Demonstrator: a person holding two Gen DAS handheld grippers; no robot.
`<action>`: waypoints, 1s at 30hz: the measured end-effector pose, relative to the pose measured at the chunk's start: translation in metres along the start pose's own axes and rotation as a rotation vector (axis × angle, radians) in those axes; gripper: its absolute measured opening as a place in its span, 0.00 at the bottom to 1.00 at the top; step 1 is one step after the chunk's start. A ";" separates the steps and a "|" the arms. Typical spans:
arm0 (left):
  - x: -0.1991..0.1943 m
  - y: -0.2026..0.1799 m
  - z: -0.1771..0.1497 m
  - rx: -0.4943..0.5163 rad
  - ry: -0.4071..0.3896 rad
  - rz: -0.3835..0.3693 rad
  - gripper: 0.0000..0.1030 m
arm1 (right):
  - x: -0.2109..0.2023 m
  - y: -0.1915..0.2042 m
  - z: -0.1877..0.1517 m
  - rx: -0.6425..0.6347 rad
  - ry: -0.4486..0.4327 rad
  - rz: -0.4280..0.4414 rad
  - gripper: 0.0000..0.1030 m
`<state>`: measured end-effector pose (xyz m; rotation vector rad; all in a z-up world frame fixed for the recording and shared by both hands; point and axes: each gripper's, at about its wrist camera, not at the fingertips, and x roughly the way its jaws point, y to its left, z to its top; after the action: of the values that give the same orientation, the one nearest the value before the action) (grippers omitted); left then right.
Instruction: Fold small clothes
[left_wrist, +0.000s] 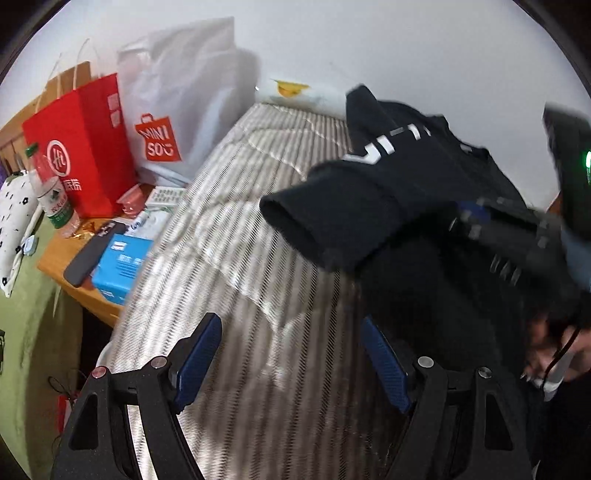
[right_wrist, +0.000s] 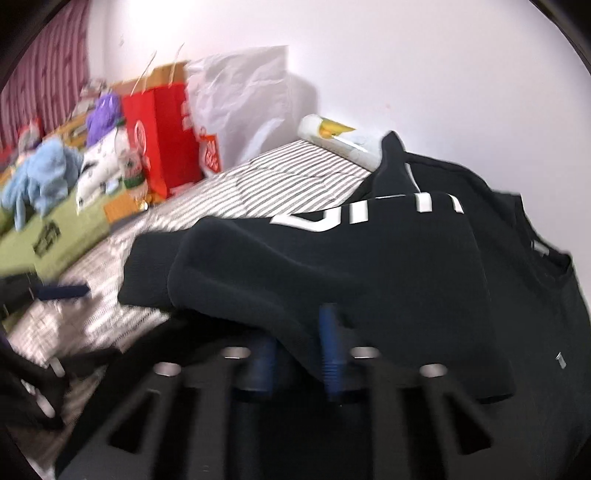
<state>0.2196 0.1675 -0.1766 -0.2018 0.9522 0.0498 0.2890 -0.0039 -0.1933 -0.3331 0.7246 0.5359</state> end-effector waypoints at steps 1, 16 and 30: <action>0.002 -0.003 -0.001 0.009 0.004 0.008 0.75 | -0.008 -0.006 0.001 0.023 -0.025 0.005 0.12; -0.016 -0.040 0.013 0.039 -0.055 -0.106 0.75 | -0.084 -0.076 -0.009 0.228 -0.231 0.027 0.09; 0.053 -0.081 0.074 0.161 -0.021 0.114 0.74 | -0.139 -0.205 -0.078 0.537 -0.304 -0.163 0.08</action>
<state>0.3204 0.0998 -0.1656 0.0016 0.9417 0.0792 0.2767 -0.2549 -0.1294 0.1879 0.5149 0.2146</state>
